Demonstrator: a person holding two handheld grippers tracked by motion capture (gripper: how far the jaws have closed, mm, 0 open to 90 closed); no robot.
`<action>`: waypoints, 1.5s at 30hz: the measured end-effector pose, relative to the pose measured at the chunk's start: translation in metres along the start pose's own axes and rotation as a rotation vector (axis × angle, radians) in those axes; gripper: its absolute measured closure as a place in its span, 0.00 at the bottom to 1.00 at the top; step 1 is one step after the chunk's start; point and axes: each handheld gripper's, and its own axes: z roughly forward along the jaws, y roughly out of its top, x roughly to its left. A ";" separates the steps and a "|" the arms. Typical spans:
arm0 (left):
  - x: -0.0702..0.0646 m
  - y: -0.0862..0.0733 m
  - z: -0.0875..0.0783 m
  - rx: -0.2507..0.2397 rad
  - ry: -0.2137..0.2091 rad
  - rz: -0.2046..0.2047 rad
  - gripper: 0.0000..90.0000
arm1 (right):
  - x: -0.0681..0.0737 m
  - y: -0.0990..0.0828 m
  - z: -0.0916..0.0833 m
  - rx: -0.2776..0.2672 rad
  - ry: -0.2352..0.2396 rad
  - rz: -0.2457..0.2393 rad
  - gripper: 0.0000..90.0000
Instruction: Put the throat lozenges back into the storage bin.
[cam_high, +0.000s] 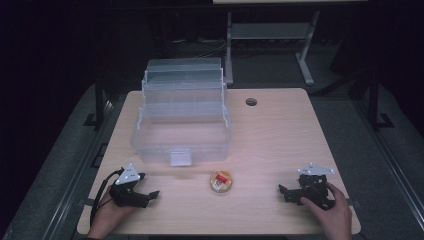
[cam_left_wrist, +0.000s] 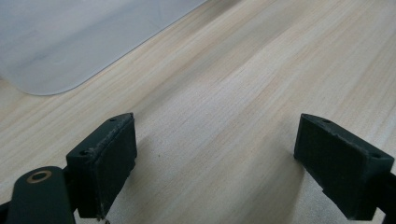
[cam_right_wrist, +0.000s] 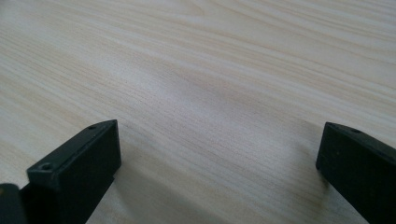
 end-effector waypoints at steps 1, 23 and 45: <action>0.000 0.000 0.000 0.000 0.000 0.000 0.14 | 0.000 0.000 0.000 0.000 0.000 0.000 0.00; -0.005 0.010 -0.003 0.024 -0.019 -0.006 0.14 | 0.000 0.000 0.000 0.000 0.000 0.000 0.00; -0.020 0.040 -0.006 0.011 -0.082 0.065 0.15 | 0.000 0.000 0.000 0.000 -0.001 0.000 0.00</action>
